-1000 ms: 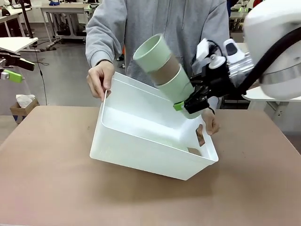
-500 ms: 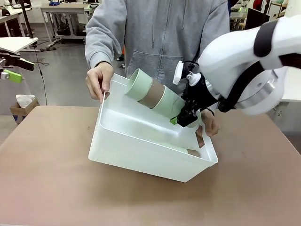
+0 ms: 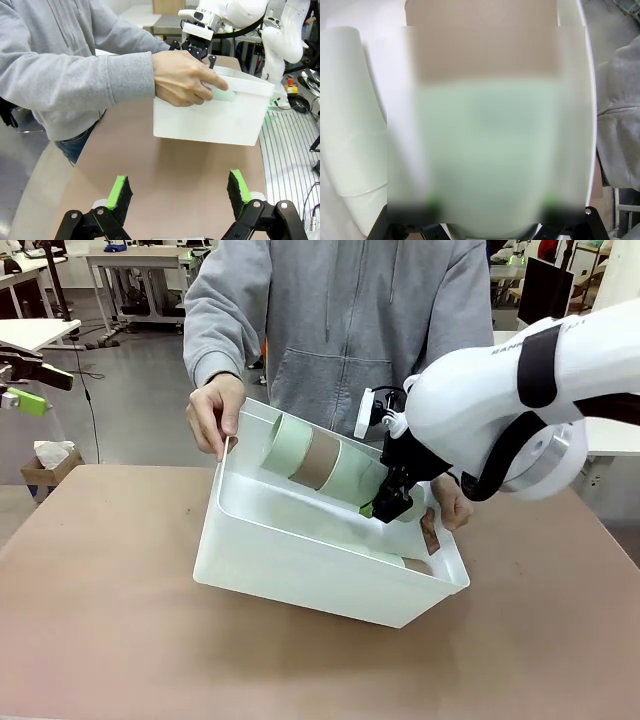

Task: Stack the cups and store them in the basket.
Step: Place the stack of Reusable plastic cups into the Pantry Basket.

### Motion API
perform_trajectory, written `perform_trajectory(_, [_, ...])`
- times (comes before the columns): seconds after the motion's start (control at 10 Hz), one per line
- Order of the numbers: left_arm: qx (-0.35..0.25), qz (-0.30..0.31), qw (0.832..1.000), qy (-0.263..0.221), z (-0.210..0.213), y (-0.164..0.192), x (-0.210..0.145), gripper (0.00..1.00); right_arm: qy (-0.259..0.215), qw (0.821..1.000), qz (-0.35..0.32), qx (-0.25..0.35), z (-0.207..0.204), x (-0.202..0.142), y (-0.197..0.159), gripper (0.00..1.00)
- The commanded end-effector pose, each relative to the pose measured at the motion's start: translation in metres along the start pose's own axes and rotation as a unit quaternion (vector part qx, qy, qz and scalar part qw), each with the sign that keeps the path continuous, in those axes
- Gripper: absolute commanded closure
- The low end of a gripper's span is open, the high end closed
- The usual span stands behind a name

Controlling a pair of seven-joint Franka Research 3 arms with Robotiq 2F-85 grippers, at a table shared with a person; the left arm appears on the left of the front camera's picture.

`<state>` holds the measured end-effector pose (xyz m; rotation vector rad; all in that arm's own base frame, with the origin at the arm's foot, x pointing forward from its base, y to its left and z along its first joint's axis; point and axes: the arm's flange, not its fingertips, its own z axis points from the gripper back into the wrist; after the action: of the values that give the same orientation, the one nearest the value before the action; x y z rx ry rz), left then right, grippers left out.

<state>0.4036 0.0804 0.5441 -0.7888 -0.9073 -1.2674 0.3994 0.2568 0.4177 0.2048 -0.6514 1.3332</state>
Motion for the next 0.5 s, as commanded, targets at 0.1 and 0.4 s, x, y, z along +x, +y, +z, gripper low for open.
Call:
perform_trajectory(0.1, [-0.001, 0.001, 1.000, -0.004, 0.000, -0.002, 0.003, 0.00, 0.013, 1.000, -0.009, -0.003, -0.014, -0.001, 0.005, 0.15])
perform_trajectory(0.4, [-0.001, 0.001, 1.000, -0.004, 0.000, -0.002, 0.003, 0.00, 0.018, 1.000, -0.005, -0.002, -0.034, -0.004, 0.001, 0.15])
